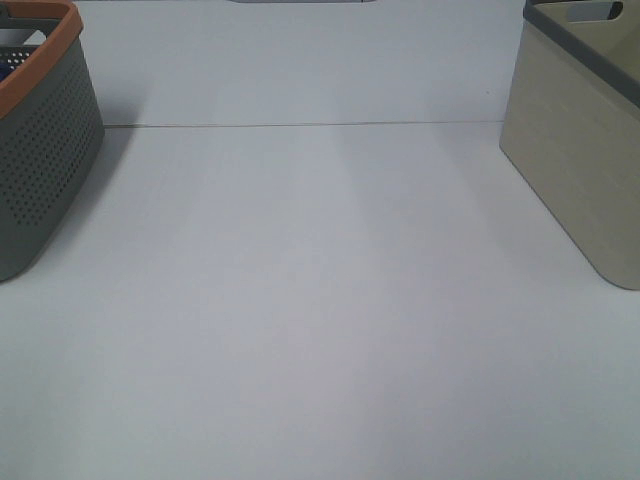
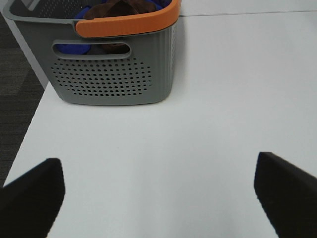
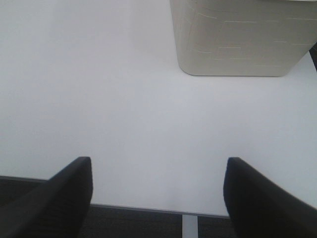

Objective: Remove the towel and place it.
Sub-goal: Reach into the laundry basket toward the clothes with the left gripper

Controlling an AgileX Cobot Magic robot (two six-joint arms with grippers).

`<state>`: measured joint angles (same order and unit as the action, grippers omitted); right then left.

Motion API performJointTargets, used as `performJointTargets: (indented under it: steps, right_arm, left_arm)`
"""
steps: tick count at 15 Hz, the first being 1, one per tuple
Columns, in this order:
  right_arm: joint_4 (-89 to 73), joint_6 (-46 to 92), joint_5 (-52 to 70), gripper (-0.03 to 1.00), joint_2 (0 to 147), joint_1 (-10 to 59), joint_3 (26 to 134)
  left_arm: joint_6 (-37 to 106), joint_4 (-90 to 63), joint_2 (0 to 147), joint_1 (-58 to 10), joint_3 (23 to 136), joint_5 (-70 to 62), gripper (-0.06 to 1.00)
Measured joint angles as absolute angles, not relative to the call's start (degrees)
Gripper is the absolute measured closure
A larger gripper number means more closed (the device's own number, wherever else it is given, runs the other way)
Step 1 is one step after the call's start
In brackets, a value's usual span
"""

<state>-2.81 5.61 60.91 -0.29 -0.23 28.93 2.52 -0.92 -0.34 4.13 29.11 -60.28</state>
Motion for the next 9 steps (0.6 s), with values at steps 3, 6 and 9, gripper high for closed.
performJointTargets:
  steps: [3, 6, 9]
  right_arm:
    - [-2.8, 5.6, 60.9, 0.32, -0.3, -0.2, 28.9]
    - [-2.8, 5.6, 60.9, 0.32, -0.3, -0.2, 28.9]
    - [-2.8, 5.6, 60.9, 0.32, -0.3, -0.2, 28.9]
  left_arm:
    - [2.5, -0.9, -0.3, 4.1, 29.1, -60.3, -0.05]
    - [2.5, -0.9, -0.3, 4.1, 29.1, -60.3, -0.05]
    - [2.5, -0.9, -0.3, 4.1, 29.1, -60.3, -0.05]
